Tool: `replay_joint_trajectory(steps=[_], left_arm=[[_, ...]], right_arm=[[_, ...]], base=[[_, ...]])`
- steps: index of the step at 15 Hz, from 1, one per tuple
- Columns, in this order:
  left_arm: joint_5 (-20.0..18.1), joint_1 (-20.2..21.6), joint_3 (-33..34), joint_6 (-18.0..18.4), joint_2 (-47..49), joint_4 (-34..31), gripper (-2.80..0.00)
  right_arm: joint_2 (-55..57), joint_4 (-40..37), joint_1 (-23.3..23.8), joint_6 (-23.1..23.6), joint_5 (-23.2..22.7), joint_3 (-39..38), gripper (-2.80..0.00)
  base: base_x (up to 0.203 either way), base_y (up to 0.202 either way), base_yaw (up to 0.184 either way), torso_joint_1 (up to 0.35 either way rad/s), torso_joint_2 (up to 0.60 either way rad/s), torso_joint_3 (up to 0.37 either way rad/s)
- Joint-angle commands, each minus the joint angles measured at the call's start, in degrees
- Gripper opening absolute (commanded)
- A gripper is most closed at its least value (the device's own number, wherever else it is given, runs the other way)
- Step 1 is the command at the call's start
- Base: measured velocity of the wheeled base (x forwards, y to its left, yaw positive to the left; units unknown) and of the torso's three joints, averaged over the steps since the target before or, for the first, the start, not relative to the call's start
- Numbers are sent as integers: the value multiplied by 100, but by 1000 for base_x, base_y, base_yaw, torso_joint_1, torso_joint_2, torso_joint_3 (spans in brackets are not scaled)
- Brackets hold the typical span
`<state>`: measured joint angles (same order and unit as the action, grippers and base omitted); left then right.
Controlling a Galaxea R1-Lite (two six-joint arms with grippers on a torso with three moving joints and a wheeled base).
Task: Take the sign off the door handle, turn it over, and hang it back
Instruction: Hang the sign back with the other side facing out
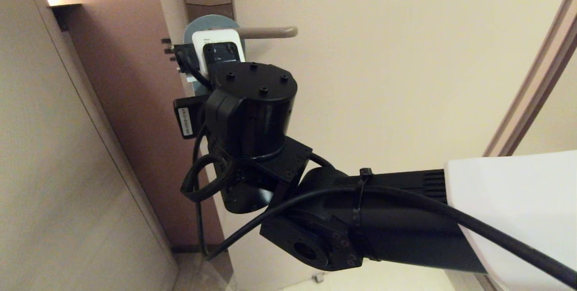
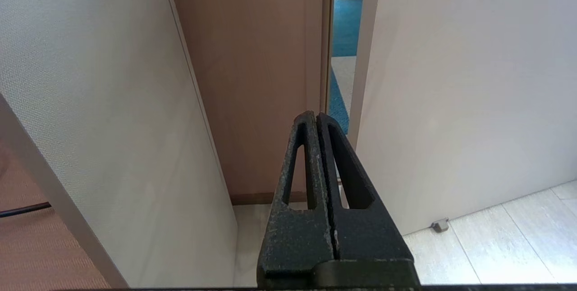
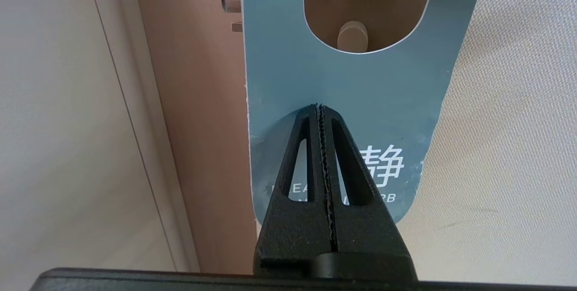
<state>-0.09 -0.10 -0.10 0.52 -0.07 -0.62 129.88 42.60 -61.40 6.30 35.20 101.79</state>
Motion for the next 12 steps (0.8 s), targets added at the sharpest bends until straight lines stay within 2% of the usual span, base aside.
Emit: replay_joint_trajectory(steps=[1, 7, 12], left_arm=[[0, 1, 1, 0, 7, 1, -280], [0, 1, 1, 0, 7, 1, -280], [0, 1, 1, 0, 7, 1, -280]], right_arm=[[102, 93, -3, 39, 15, 16, -280], [525, 478, -3, 157, 22, 684, -280], [591, 538, -3, 231, 31, 640, -280]], base=[[0, 0, 0, 0, 0, 0], [0, 0, 0, 0, 0, 0], [0, 0, 0, 0, 0, 0]])
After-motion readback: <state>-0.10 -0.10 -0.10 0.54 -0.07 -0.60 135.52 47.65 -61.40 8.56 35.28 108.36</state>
